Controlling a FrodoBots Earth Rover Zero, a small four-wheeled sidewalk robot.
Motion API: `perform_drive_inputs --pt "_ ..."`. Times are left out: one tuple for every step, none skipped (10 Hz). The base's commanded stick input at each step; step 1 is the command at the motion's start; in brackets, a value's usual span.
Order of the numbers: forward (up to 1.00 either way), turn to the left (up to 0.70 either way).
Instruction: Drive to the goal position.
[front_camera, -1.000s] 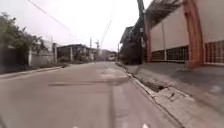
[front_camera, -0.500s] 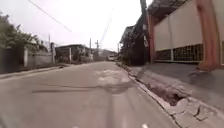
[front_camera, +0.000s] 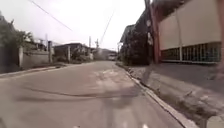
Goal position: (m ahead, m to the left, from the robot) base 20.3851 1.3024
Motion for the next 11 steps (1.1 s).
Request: perform_drive_inputs --pt "1.0 0.0" --pt "1.0 0.0" --pt "1.0 0.0" --pt "1.0 0.0" --pt "1.0 0.0" --pt "1.0 0.0" --pt "1.0 0.0" --pt "1.0 0.0" --pt "1.0 0.0" --pt "1.0 0.0" --pt "1.0 0.0"
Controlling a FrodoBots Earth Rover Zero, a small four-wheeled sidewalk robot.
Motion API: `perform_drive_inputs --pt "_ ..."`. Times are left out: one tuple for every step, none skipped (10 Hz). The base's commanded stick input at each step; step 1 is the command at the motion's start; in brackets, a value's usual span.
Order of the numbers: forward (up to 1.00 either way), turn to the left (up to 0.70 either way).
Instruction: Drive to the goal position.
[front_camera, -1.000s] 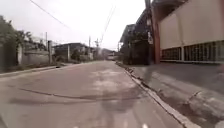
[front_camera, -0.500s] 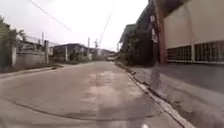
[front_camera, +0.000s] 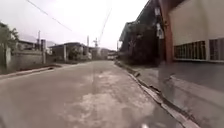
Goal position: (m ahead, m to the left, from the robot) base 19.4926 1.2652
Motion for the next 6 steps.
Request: perform_drive_inputs --pt "1.0 0.0" --pt "1.0 0.0" --pt "1.0 0.0" --pt "1.0 0.0" --pt "1.0 0.0" --pt "1.0 0.0"
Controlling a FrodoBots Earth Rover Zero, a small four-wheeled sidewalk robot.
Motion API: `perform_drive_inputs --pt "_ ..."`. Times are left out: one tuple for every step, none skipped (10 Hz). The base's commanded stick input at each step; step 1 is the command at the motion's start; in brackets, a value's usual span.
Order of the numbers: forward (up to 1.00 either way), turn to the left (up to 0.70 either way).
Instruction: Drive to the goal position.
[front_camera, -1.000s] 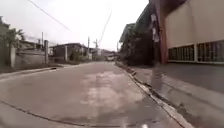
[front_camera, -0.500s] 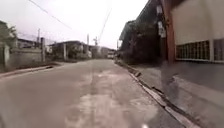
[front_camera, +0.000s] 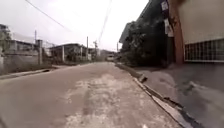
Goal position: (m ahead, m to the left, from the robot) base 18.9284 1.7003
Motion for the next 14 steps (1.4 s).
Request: perform_drive_inputs --pt "1.0 0.0" --pt "1.0 0.0" --pt "1.0 0.0" --pt "1.0 0.0" --pt "1.0 0.0" --pt "1.0 0.0" --pt "1.0 0.0" --pt "1.0 0.0" --pt "1.0 0.0" --pt "1.0 0.0" --pt "1.0 0.0" --pt "1.0 0.0" --pt "1.0 0.0" --pt "1.0 0.0"
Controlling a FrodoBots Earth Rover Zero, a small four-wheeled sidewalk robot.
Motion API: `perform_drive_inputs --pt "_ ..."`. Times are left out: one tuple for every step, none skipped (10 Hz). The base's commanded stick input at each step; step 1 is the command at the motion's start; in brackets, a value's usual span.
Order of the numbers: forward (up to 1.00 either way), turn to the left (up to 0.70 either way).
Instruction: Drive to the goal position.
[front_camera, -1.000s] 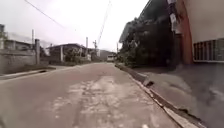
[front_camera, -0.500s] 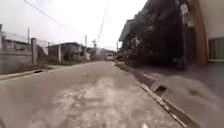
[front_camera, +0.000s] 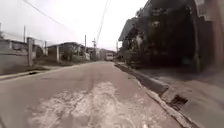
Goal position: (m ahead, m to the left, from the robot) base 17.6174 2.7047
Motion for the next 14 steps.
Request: perform_drive_inputs --pt "1.0 0.0" --pt "1.0 0.0" --pt "1.0 0.0" --pt "1.0 0.0" --pt "1.0 0.0" --pt "1.0 0.0" --pt "1.0 0.0" --pt "1.0 0.0" --pt "1.0 0.0" --pt "1.0 0.0" --pt "0.68 0.0" --pt "0.0 0.0" --pt "0.0 0.0" --pt "0.0 0.0"
